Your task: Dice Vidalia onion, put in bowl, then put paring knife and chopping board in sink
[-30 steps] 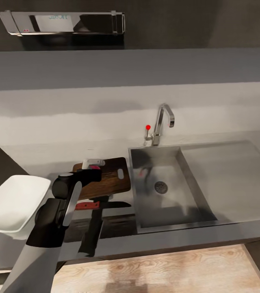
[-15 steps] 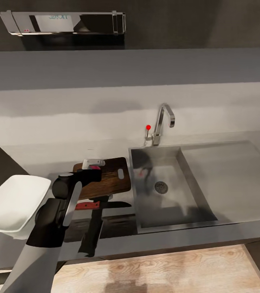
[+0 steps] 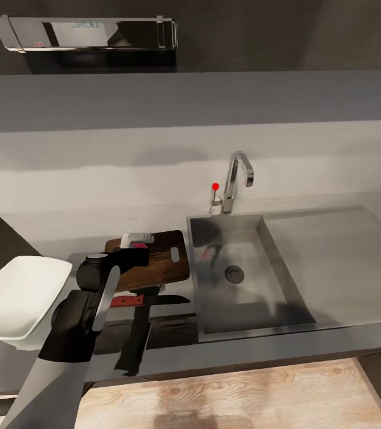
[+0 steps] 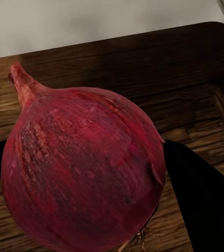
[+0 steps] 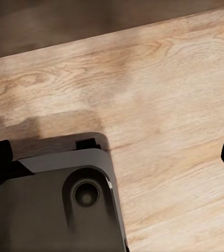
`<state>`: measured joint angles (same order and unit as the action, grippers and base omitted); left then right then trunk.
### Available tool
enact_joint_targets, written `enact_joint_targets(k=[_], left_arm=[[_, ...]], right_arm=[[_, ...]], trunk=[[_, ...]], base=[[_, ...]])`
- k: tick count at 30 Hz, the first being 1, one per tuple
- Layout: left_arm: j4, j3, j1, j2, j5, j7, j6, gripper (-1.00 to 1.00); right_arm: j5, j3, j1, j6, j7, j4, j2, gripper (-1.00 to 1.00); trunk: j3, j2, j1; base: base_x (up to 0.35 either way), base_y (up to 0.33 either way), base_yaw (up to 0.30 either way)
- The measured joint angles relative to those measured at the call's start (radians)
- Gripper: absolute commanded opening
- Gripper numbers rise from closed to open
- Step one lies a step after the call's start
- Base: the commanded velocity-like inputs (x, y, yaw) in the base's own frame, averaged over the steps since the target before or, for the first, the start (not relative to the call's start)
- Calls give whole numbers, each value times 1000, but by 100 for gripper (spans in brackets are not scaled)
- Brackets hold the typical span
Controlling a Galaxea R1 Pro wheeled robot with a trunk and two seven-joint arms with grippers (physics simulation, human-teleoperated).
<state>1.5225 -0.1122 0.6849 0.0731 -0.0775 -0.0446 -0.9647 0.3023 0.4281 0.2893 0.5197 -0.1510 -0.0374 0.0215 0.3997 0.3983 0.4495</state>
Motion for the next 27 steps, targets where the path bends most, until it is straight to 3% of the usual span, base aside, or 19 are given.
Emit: enact_joint_targets(k=[18,19,27], left_arm=[[0,1,0,0,0,0,-5,-100],[0,1,0,0,0,0,-6,100],[0,1,0,-1,1,0,-15,100]], right_arm=[[0,0,0,0,0,0,0,100],[0,0,0,0,0,0,0,100],[0,0,0,0,0,0,0,100]], trunk=[[0,0,0],[0,0,0],[0,0,0]], base=[[0,-1,0],[0,0,0],[0,0,0]])
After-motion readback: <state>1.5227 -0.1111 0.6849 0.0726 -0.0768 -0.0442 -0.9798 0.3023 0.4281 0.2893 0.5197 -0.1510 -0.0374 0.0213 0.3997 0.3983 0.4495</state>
